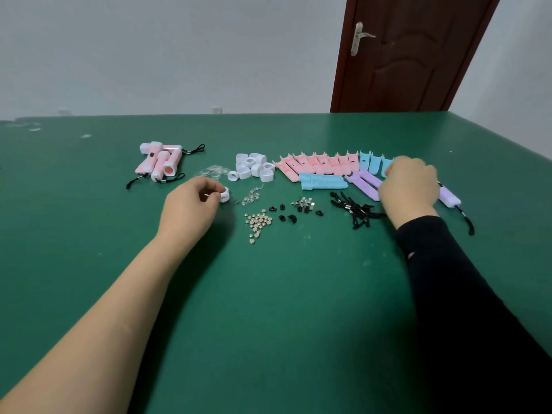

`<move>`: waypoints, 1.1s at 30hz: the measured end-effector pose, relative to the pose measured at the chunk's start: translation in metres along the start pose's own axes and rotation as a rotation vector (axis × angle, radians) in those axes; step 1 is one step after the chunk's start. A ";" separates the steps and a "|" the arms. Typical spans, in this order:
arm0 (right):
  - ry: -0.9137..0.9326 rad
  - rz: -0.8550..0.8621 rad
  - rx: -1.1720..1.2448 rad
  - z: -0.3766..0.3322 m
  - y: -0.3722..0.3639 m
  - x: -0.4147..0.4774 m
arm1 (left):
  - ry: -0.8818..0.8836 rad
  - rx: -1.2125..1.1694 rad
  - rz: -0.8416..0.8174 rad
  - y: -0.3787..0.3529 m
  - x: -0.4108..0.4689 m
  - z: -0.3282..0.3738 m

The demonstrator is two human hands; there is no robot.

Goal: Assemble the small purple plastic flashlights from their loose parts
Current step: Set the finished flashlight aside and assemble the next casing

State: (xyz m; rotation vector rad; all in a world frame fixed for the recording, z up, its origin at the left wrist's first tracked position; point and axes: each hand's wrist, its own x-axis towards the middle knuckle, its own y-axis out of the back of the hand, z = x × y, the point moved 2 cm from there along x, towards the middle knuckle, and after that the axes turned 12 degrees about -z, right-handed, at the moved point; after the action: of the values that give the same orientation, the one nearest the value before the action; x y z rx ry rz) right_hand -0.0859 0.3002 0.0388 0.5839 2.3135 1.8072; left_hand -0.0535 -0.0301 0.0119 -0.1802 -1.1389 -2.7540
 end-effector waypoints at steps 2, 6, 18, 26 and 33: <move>-0.092 -0.066 -0.002 0.020 0.004 -0.004 | -0.005 0.011 -0.001 -0.001 -0.001 0.001; -0.139 -0.134 0.049 0.036 0.001 -0.014 | -0.028 0.028 -0.012 -0.005 -0.004 0.005; -0.143 -0.160 0.043 0.048 0.004 -0.005 | -0.038 0.014 -0.035 -0.011 -0.008 0.007; -0.135 -0.169 0.066 0.045 0.006 -0.006 | -0.059 -0.003 -0.056 -0.014 -0.011 0.011; -0.163 -0.217 0.128 0.044 0.007 -0.006 | -0.069 0.014 -0.068 -0.015 -0.011 0.010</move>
State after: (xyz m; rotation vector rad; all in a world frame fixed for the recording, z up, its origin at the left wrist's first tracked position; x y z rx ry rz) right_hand -0.0638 0.3392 0.0329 0.4579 2.2937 1.4693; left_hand -0.0455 -0.0115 0.0069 -0.2414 -1.2025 -2.8193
